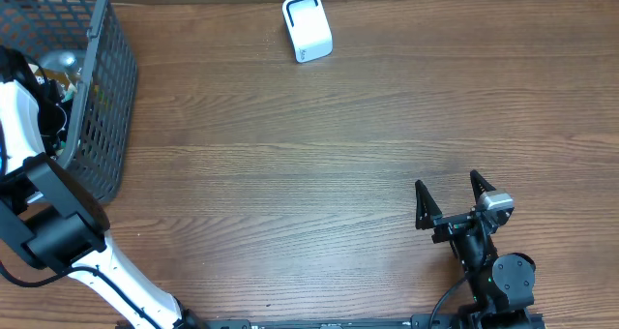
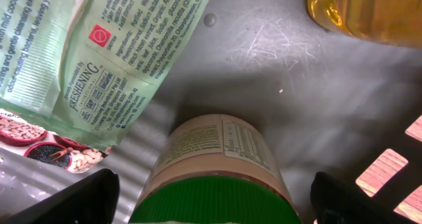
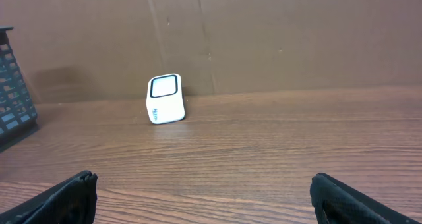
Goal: Scan the item barcode
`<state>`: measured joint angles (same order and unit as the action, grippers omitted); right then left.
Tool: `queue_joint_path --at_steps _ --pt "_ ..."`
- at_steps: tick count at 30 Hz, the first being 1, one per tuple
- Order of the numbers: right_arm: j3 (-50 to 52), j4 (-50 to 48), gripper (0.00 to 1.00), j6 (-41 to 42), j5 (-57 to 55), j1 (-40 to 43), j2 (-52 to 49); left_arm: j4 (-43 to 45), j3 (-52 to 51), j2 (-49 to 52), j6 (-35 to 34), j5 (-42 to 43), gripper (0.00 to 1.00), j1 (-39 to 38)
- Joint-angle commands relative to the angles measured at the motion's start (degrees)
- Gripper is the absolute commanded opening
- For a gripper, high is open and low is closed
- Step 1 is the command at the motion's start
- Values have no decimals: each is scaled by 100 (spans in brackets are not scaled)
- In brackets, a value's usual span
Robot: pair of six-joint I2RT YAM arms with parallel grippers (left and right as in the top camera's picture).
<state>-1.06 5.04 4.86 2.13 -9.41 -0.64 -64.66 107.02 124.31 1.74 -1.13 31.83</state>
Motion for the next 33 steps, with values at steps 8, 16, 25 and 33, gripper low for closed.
queue_joint_path --at_steps 8,16,25,33 --pt "61 -37 100 -22 7 15 42 -50 214 -173 129 -216 60 -37" --pt "61 -37 100 -24 7 15 42 -874 1637 -315 125 -332 44 -37" --pt "61 -37 100 -22 9 15 42 -1965 3917 -328 -118 186 34 -44" --pt "61 -37 100 -22 9 15 42 -2791 5525 -328 -411 544 32 -382"
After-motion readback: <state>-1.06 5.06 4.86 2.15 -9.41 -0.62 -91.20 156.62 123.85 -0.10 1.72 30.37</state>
